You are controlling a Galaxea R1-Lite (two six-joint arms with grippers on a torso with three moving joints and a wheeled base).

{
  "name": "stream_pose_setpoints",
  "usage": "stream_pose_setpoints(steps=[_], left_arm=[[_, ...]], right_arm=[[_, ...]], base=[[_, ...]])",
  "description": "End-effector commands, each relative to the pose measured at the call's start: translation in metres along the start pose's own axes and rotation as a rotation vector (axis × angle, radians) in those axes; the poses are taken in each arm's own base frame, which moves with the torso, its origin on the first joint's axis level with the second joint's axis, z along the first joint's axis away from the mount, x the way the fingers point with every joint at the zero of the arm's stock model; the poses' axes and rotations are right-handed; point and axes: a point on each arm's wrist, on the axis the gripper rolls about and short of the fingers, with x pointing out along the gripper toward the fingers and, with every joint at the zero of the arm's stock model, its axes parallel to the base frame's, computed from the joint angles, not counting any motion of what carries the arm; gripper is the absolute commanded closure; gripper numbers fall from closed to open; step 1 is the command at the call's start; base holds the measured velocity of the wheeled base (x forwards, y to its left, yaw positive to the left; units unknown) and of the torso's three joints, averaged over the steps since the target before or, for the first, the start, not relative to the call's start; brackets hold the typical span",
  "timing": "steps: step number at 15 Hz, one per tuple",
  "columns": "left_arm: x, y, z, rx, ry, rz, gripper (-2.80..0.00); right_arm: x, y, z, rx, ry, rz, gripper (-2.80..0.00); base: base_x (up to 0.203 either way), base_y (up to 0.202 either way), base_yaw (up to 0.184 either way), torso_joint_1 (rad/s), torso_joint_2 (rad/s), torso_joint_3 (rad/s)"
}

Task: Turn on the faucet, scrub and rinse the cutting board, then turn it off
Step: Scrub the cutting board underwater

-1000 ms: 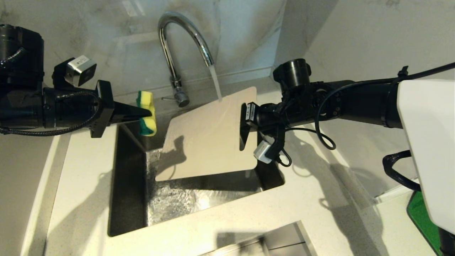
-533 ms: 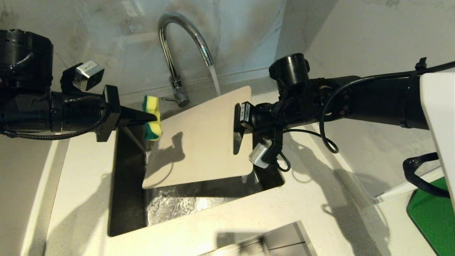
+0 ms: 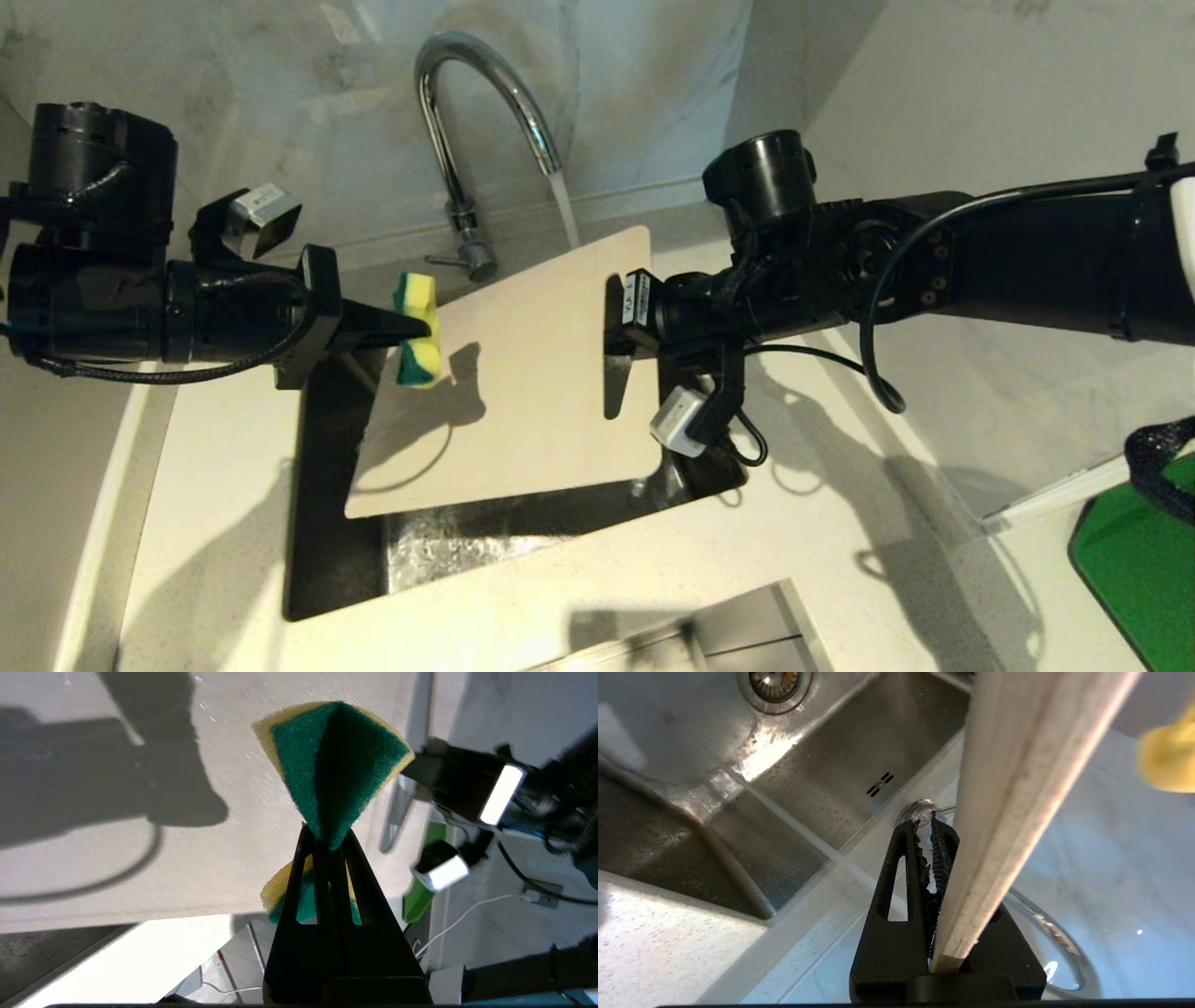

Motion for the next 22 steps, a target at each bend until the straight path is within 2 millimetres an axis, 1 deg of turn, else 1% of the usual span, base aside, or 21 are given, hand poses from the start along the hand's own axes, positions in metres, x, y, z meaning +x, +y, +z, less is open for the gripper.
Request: stream_pose_setpoints(steps=[1, 4, 8, 9, 15, 18, 20, 22], left_arm=[[0.016, 0.005, 0.005, -0.008, 0.015, 0.009, 0.0], [0.028, 0.0, 0.02, 0.008, -0.011, -0.006, 0.0], [0.049, -0.006, 0.034, 0.031, -0.034, -0.018, 0.0], [0.051, -0.006, 0.037, 0.037, -0.043, -0.021, 0.0], [0.058, -0.001, 0.035, 0.072, -0.024, -0.007, 0.0], [0.055, 0.013, 0.041, 0.092, -0.033, 0.031, 0.0], [0.052, 0.027, 0.042, 0.101, -0.02, 0.077, 0.0], [0.047, 0.046, 0.042, 0.099, -0.011, 0.125, 0.0]], right_arm=[[-0.004, -0.009, 0.002, -0.021, -0.001, -0.019, 0.0], [-0.004, -0.022, 0.007, -0.023, -0.011, -0.047, 0.0], [-0.01, -0.03, 0.008, -0.034, -0.005, -0.064, 0.0], [-0.013, -0.032, 0.008, -0.035, 0.0, -0.067, 0.0], [-0.014, -0.033, 0.008, -0.036, 0.001, -0.071, 0.0], [-0.018, -0.036, 0.007, -0.04, 0.01, -0.077, 0.0], [-0.02, -0.036, 0.007, -0.04, 0.012, -0.079, 0.0], [-0.022, -0.038, 0.007, -0.043, 0.016, -0.084, 0.0]], base=[[0.0, 0.0, 0.0, 0.0, 0.0, 0.0], [0.0, 0.0, 0.0, 0.0, 0.0, 0.0], [0.0, 0.0, 0.0, 0.0, 0.0, 0.0], [0.0, 0.0, 0.0, 0.0, 0.0, 0.0], [0.0, 0.0, 0.0, 0.0, 0.0, 0.0], [0.0, 0.0, 0.0, 0.0, 0.0, 0.0], [0.0, 0.0, 0.0, 0.0, 0.0, 0.0], [0.0, 0.0, 0.0, 0.0, 0.0, 0.0]])
